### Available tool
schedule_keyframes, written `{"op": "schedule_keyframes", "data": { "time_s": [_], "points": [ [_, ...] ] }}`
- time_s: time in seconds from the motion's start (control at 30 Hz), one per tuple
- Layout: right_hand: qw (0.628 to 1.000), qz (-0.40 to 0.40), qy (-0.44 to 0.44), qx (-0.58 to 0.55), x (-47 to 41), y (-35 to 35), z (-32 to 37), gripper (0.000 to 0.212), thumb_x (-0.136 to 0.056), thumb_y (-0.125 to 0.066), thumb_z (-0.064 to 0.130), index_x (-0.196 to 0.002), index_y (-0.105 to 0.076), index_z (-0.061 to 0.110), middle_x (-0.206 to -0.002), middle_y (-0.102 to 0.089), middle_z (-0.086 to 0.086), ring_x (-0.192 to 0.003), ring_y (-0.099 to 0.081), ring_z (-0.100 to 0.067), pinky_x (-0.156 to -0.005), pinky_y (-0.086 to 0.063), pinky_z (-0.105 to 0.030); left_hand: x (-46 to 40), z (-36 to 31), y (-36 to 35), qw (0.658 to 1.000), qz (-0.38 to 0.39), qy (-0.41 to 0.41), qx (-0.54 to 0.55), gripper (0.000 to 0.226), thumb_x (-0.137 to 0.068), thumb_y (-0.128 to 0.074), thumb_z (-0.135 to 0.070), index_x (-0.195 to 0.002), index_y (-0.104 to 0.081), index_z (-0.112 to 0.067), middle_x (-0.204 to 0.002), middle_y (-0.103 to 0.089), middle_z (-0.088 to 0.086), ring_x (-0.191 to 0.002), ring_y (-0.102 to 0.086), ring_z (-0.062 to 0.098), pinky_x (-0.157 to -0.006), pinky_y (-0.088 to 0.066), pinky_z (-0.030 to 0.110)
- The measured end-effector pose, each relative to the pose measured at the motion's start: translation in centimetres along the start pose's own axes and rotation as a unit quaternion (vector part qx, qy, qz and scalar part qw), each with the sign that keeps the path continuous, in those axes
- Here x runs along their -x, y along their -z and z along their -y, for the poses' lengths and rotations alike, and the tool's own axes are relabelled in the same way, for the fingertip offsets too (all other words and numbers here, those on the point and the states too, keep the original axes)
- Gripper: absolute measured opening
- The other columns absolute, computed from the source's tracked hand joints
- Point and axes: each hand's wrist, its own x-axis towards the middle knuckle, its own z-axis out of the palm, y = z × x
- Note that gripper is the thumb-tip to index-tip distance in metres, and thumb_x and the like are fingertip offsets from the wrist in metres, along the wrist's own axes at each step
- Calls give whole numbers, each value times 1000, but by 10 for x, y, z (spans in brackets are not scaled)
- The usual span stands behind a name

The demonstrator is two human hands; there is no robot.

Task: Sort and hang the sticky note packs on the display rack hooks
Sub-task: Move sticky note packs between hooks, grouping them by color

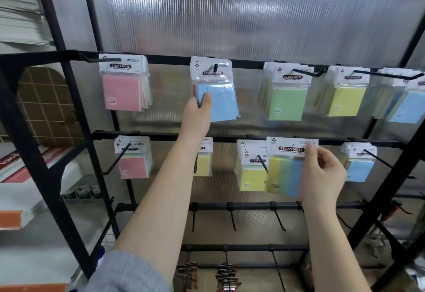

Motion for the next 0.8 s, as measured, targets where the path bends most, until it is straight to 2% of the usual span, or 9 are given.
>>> {"op": "schedule_keyframes", "data": {
  "time_s": [0.1, 0.23, 0.33, 0.5, 0.6, 0.7, 0.8],
  "points": [
    [1000, 2, 1, -2, 1, 0, -1, 30, -95, -55, 29, -66, -57, 21, -59, -47, 6, -57, -37, -10, -58, -33, -28, 1, -8, 6, 1000, -13, -2, -2, 22, -100, -41, -34, -105, -47, -13, -101, -55, 2, -92, -54, 13, -72, -45, 23],
    [1000, 6, -4, -12, 4, -3, -1, 32, -94, -56, 30, -64, -57, 22, -56, -46, 9, -56, -37, -10, -59, -33, -28, 6, -20, 13, 1000, -18, -14, 20, 19, -100, -43, -31, -85, -48, -19, -89, -54, -3, -80, -51, 9, -69, -42, 21],
    [1000, 13, -1, -16, 6, -3, -1, 31, -95, -56, 29, -65, -57, 21, -56, -46, 9, -55, -37, -8, -57, -33, -25, 9, -30, 18, 999, -18, -14, 31, 19, -99, -45, -31, -88, -50, -17, -93, -55, 2, -82, -51, 13, -71, -41, 24],
    [1000, 20, 3, -21, 9, -4, -2, 32, -95, -56, 27, -64, -57, 18, -57, -46, 7, -58, -38, -9, -57, -33, -25, 17, -42, 29, 999, -10, -6, 36, 26, -97, -50, -32, -108, -61, -12, -97, -64, -3, -83, -58, 9, -69, -44, 20],
    [999, 23, 6, -23, 10, -5, -4, 31, -95, -56, 27, -66, -59, 17, -60, -49, 6, -59, -40, -7, -58, -34, -23, 25, -46, 35, 999, -7, -9, 36, 21, -96, -51, -33, -100, -62, -16, -98, -65, -3, -85, -59, 10, -72, -44, 21],
    [999, 24, 12, -21, 10, -6, -6, 28, -95, -56, 27, -67, -60, 21, -63, -53, 4, -61, -44, -8, -61, -36, -23, 33, -51, 39, 999, -5, -31, 14, 19, -96, -51, -32, -87, -61, -19, -89, -63, -5, -76, -57, 7, -67, -42, 18],
    [999, 30, 25, -15, 12, -6, -4, 30, -95, -56, 25, -65, -59, 25, -63, -55, 2, -61, -45, -9, -60, -36, -22, 38, -57, 41, 998, -12, -66, -19, 20, -96, -51, -31, -86, -60, -16, -84, -61, -5, -72, -55, 8, -61, -40, 15]
  ]
}}
